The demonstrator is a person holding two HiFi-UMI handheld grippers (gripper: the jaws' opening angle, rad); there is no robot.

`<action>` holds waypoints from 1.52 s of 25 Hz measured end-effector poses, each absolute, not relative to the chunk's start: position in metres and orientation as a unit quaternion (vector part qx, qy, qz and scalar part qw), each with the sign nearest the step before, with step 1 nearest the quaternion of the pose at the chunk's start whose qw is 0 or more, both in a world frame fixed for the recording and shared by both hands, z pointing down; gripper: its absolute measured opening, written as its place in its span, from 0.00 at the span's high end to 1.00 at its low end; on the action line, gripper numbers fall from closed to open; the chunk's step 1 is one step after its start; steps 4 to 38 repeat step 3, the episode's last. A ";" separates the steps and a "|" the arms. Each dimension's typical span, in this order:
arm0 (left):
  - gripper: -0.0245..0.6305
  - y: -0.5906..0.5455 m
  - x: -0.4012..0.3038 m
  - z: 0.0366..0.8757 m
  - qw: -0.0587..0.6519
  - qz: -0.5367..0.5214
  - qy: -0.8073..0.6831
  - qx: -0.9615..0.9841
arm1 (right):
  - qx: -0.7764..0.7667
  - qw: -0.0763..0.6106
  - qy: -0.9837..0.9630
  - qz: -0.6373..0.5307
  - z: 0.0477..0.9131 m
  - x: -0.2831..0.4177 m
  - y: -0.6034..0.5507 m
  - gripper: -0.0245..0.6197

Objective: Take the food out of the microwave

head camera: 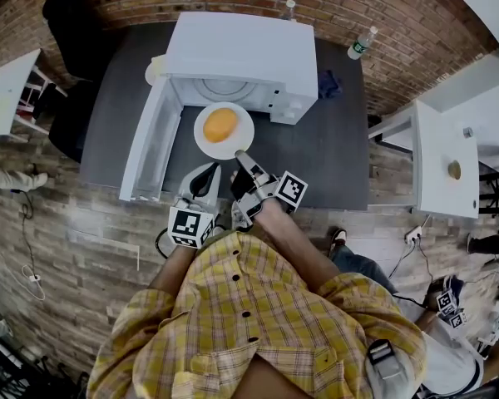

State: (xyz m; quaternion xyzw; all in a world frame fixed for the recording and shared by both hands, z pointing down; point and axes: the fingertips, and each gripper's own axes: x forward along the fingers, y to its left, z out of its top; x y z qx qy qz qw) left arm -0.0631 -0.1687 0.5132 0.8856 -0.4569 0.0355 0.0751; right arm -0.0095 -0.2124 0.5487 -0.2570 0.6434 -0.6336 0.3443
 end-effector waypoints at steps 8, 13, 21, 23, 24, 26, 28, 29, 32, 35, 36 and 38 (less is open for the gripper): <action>0.96 -0.168 -0.062 0.513 0.075 0.037 -0.457 0.886 | -0.256 0.344 0.646 -0.632 0.548 -0.009 -0.212 0.94; 0.96 -0.168 -0.062 0.513 0.075 0.037 -0.457 0.886 | -0.256 0.344 0.646 -0.632 0.548 -0.009 -0.212 0.94; 0.96 -0.168 -0.062 0.513 0.075 0.037 -0.457 0.886 | -0.256 0.344 0.646 -0.632 0.548 -0.009 -0.212 0.94; 0.96 -0.168 -0.062 0.513 0.075 0.037 -0.457 0.886 | -0.256 0.344 0.646 -0.632 0.548 -0.009 -0.212 0.94; 0.96 -0.168 -0.062 0.513 0.075 0.037 -0.457 0.886 | -0.256 0.344 0.646 -0.632 0.548 -0.009 -0.212 0.94; 0.96 -0.168 -0.062 0.513 0.075 0.037 -0.457 0.886 | -0.256 0.344 0.646 -0.632 0.548 -0.009 -0.212 0.94; 0.96 -0.168 -0.062 0.513 0.075 0.037 -0.457 0.886 | -0.256 0.344 0.646 -0.632 0.548 -0.009 -0.212 0.94; 0.96 -0.168 -0.062 0.513 0.075 0.037 -0.457 0.886 | -0.256 0.344 0.646 -0.632 0.548 -0.009 -0.212 0.94; 0.96 -0.168 -0.062 0.513 0.075 0.037 -0.457 0.886 | -0.256 0.344 0.646 -0.632 0.548 -0.009 -0.212 0.94; 0.96 -0.168 -0.062 0.513 0.075 0.037 -0.457 0.886 | -0.256 0.344 0.646 -0.632 0.548 -0.009 -0.212 0.94; 0.96 -0.168 -0.062 0.513 0.075 0.037 -0.457 0.886 | -0.256 0.344 0.646 -0.632 0.548 -0.009 -0.212 0.94; 0.96 -0.168 -0.062 0.513 0.075 0.037 -0.457 0.886 | -0.256 0.344 0.646 -0.632 0.548 -0.009 -0.212 0.94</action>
